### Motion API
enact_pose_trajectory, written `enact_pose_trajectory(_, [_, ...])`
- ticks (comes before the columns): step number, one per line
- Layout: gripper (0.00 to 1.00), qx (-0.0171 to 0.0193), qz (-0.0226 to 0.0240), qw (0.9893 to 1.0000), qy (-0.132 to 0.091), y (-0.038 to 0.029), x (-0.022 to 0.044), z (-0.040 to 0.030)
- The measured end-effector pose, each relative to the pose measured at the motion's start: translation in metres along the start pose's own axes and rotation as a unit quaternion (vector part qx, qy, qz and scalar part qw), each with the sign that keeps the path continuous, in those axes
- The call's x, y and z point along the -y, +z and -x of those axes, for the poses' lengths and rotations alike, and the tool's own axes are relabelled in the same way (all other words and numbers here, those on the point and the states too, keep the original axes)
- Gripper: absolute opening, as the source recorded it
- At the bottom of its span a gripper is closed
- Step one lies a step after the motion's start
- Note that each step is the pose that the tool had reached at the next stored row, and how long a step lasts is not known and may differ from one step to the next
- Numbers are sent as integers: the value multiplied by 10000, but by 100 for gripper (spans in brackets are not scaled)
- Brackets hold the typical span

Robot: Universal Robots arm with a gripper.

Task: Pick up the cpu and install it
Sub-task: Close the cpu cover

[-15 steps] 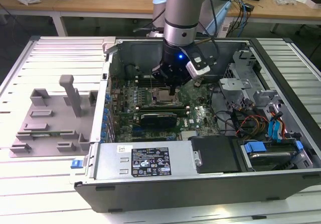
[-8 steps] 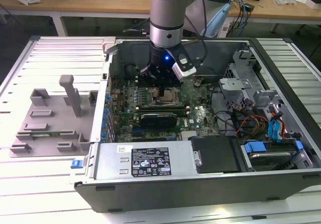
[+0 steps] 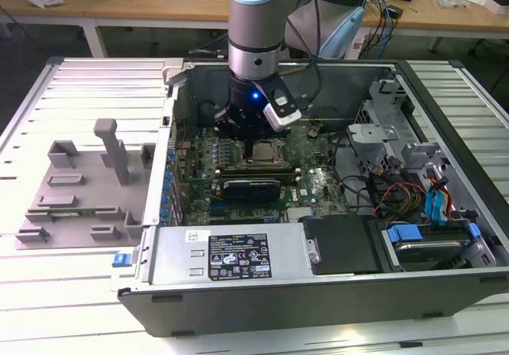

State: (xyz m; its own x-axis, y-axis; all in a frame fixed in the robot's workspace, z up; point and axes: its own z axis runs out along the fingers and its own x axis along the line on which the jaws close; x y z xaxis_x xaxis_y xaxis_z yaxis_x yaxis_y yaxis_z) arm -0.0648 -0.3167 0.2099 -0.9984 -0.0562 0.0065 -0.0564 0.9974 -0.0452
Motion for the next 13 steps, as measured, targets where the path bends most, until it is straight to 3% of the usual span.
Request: enact_pose_trajectory(13, [11, 8, 1, 10000, 0, 63, -5, -33])
